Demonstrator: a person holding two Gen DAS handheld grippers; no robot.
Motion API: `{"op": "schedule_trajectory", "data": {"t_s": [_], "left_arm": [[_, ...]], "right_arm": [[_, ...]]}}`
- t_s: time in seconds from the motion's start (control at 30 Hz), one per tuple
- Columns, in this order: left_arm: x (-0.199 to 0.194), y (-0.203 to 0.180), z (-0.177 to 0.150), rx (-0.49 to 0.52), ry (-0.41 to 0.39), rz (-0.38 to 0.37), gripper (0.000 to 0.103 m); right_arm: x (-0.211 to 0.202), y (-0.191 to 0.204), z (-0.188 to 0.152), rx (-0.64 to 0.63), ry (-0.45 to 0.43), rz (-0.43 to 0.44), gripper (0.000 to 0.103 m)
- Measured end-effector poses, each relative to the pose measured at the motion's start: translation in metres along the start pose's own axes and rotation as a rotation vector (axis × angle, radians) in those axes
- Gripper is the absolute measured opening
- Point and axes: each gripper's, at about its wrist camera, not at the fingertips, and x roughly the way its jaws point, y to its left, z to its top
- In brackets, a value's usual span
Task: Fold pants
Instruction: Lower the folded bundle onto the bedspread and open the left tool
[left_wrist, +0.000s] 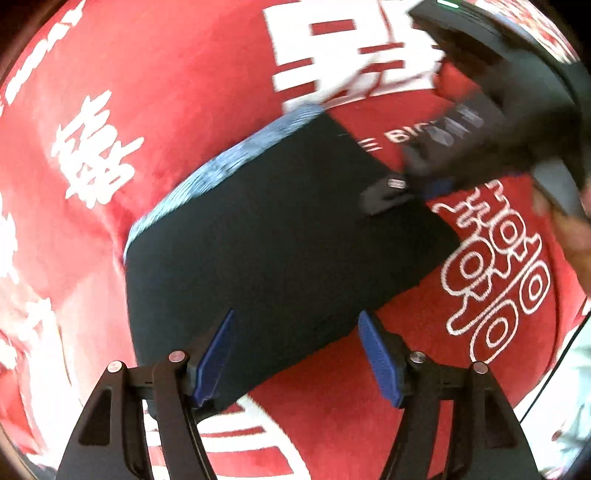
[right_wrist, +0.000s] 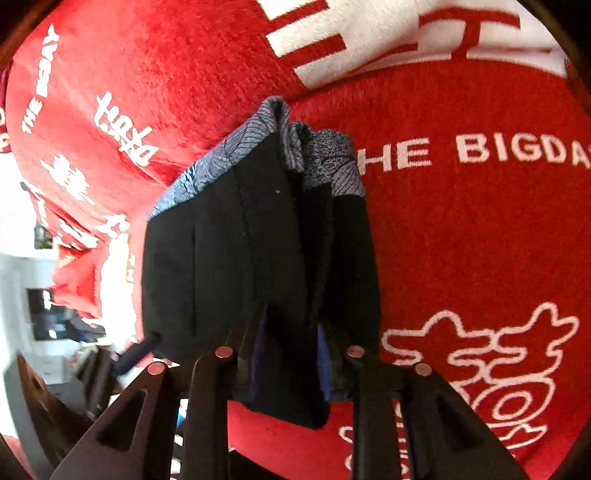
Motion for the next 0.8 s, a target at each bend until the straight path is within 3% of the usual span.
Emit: {"op": "schedule_trajectory", "data": {"t_s": [0.23, 0.57, 0.8], "left_arm": [[0.007, 0.05, -0.002, -0.162, 0.086, 0.02, 0.069], [0.014, 0.089, -0.015, -0.289, 0.143, 0.022, 0.069], [0.018, 0.104, -0.018, -0.316, 0.156, 0.019, 0.069]], "right_arm": [[0.002, 0.017, -0.01, -0.084, 0.004, -0.194, 0.049], [0.003, 0.014, -0.019, -0.071, -0.013, -0.287, 0.064], [0.004, 0.023, -0.021, -0.091, -0.014, -0.325, 0.066]]}}
